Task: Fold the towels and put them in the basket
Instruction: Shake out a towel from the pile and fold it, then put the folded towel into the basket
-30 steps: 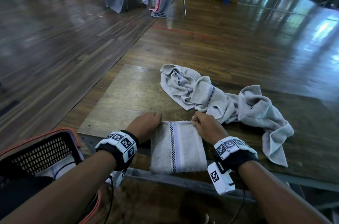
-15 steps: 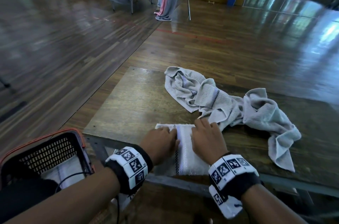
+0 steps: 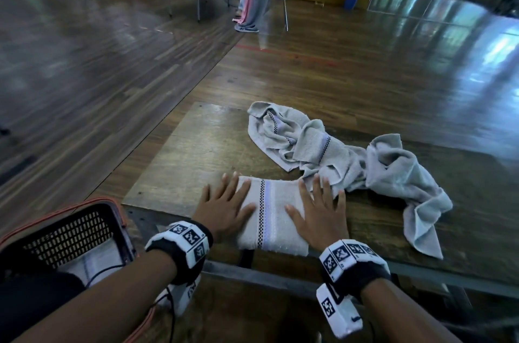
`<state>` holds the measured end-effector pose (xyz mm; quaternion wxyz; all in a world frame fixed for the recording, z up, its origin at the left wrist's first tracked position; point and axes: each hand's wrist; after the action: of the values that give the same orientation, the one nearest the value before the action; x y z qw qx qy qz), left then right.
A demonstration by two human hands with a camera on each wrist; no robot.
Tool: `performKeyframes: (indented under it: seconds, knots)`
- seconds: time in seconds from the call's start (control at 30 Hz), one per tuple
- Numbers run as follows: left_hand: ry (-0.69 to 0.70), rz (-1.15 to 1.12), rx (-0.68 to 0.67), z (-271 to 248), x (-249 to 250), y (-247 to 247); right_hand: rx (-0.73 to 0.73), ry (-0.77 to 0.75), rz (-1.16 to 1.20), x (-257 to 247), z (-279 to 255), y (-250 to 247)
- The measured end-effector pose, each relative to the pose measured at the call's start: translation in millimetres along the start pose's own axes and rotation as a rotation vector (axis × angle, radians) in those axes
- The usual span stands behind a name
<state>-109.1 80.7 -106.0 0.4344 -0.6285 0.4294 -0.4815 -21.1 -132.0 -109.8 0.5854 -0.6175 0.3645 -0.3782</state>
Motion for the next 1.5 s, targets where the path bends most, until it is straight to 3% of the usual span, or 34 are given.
performKeyframes:
  seconds: [0.17,0.23,0.33,0.5,0.73,0.93,1.2,1.37,1.5]
  knots:
    - [-0.044,-0.002,0.159,-6,-20,-22,0.206,0.064,-0.120,15,-3,-29]
    - [-0.088,-0.134,0.170,-7,-21,-29,0.128,0.128,0.028,17,2,-40]
    - [-0.173,-0.261,0.043,-9,-18,-31,-0.112,0.182,0.395,17,7,-41]
    - [-0.260,-0.325,-0.031,-3,-11,-29,-0.335,0.159,0.551,6,14,-42]
    - [-0.314,-0.590,-0.120,7,-2,-43,-0.345,0.191,0.706,1,21,-45]
    - [-0.474,-1.137,-0.099,8,3,-49,-0.433,0.294,0.947,1,25,-53]
    - [-0.489,-1.334,-0.135,-18,8,-64,-0.574,0.469,1.385,-5,12,-75]
    - [-0.372,-1.415,-0.130,-62,5,-94,-0.604,0.374,1.442,-15,-15,-114]
    - [-0.294,-1.377,-0.029,-101,-6,-139,-0.575,0.134,1.563,-34,-39,-155]
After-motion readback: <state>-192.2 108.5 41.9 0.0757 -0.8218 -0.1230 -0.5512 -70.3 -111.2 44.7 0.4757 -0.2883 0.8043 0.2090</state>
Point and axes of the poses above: each hand's wrist, its own z-axis towards the middle knuckle, its own y-axis out of the palm, x = y × z, and after that the axes turned 2 degrees about -z, right-handed
